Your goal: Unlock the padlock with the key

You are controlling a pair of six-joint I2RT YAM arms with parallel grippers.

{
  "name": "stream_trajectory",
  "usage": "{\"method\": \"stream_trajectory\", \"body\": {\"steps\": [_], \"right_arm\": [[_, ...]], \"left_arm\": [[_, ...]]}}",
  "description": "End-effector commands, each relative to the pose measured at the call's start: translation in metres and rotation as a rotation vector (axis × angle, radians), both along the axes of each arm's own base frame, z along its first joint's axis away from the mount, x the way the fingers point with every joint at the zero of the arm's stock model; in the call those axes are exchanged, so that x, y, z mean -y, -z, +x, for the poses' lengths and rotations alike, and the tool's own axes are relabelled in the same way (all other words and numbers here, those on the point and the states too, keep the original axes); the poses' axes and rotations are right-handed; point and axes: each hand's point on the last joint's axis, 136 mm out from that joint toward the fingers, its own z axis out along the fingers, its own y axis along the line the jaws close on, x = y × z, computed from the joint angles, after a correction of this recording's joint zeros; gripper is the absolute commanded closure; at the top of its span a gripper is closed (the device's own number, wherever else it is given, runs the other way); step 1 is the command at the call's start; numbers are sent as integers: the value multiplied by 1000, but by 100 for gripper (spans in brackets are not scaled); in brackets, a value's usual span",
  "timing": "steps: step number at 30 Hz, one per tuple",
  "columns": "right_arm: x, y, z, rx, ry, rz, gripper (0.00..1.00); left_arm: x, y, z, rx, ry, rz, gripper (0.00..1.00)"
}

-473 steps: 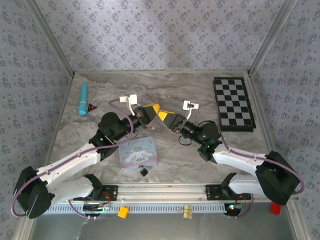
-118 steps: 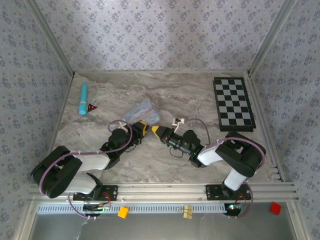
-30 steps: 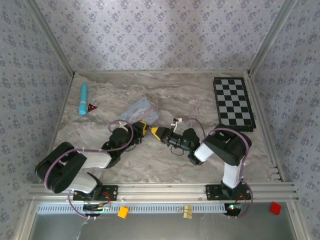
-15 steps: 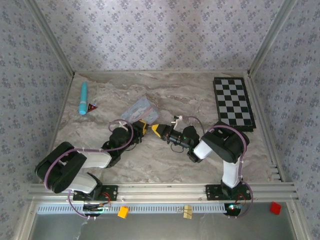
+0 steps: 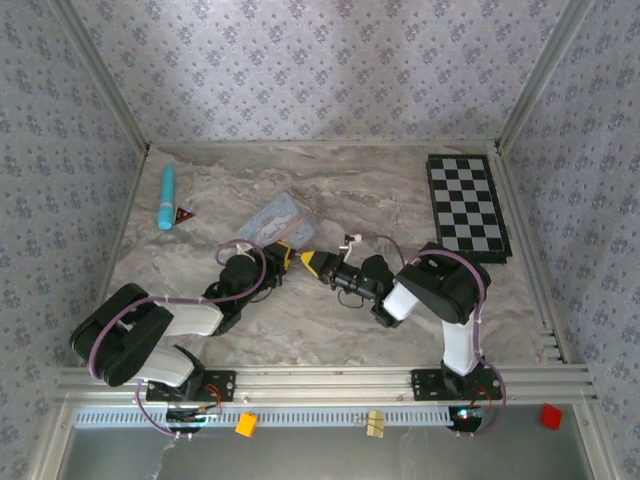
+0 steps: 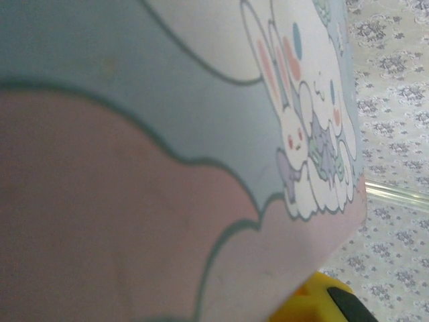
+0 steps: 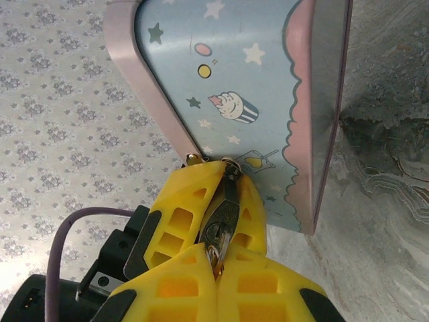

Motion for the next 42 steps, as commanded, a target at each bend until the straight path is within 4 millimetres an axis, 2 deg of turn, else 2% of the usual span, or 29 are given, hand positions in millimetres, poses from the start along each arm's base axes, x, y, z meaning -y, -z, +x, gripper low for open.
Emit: {"method": "stream_trajectory", "body": {"steps": [1, 7, 16, 19, 26, 42], "right_arm": [[-14, 51, -18, -97, -77, -152, 100], [-28, 37, -25, -56, -122, -127, 100], [-36, 45, -27, -76, -151, -130, 100], [-23, 53, -14, -112, -113, -137, 100], [11, 45, 11, -105, -36, -128, 100], [32, 54, 8, -143, -18, -147, 100]], "left_arm": [[26, -105, -1, 263, 96, -236, 100], [26, -103, -1, 259, 97, -231, 100], [28, -104, -2, 264, 103, -236, 100], [30, -108, -3, 272, 112, -239, 100], [30, -105, -4, 266, 115, -227, 100], [29, -94, 1, 263, 117, -186, 100]]}}
